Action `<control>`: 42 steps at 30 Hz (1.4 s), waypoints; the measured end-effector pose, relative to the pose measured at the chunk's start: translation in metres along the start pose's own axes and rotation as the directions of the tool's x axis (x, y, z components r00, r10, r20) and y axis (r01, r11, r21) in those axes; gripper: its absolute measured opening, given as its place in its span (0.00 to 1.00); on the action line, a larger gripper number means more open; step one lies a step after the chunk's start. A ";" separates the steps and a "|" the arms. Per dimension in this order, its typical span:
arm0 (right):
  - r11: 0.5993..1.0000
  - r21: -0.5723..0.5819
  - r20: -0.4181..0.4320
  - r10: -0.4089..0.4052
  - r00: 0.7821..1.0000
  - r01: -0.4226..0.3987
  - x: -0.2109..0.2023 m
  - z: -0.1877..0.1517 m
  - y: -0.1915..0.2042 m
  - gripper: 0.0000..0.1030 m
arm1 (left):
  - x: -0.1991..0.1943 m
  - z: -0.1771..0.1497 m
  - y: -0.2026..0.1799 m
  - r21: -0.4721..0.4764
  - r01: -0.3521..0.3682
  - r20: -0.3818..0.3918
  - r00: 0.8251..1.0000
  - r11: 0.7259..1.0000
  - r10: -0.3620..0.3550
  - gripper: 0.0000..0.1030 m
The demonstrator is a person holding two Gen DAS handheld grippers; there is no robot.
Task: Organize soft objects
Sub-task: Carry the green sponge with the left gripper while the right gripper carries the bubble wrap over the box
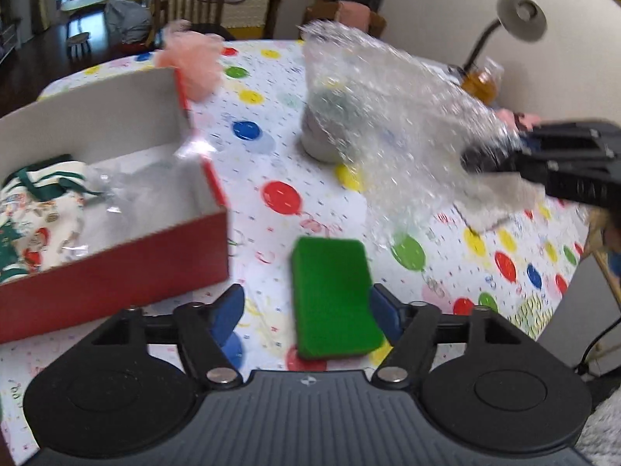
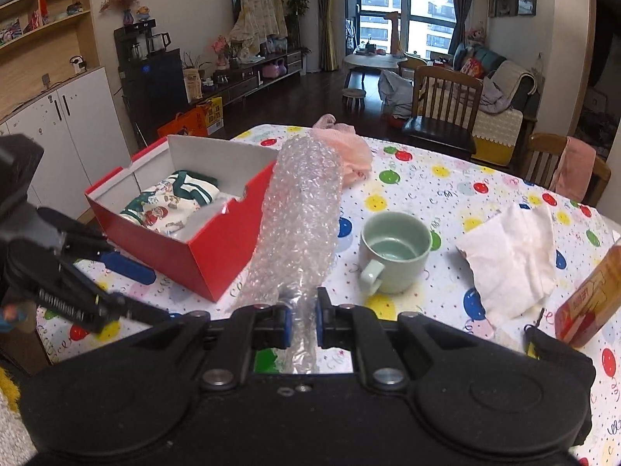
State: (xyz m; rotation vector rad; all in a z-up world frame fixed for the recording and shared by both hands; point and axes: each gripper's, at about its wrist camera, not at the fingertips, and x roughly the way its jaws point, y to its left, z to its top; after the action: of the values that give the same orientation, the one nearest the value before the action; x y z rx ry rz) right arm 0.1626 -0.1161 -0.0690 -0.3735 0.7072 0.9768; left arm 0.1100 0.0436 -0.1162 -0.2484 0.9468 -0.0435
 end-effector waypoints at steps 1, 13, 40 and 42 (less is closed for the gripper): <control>1.000 0.004 -0.003 0.004 1.000 -0.004 0.000 -0.002 -0.003 0.10 | 0.005 -0.001 -0.004 -0.005 0.005 -0.005 1.000 1.000 -0.005 0.73; 0.999 0.011 -0.036 0.040 0.999 -0.039 -0.005 -0.029 -0.032 0.10 | 0.078 -0.007 -0.035 -0.020 -0.090 -0.089 0.992 0.996 0.088 0.74; 0.995 0.089 -0.034 0.046 0.998 -0.043 -0.011 -0.025 -0.036 0.10 | 0.051 0.014 -0.034 0.010 -0.137 -0.015 0.990 0.990 0.137 0.67; 0.995 0.092 -0.017 0.047 0.999 -0.045 -0.015 -0.017 -0.031 0.10 | 0.035 0.022 -0.032 0.006 -0.115 0.009 0.993 0.993 0.115 0.67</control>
State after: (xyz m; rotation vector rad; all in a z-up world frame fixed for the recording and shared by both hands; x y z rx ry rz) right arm 0.1769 -0.1512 -0.0718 -0.2879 0.7779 0.9821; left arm 0.1501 0.0118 -0.1244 -0.1876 0.9507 0.0599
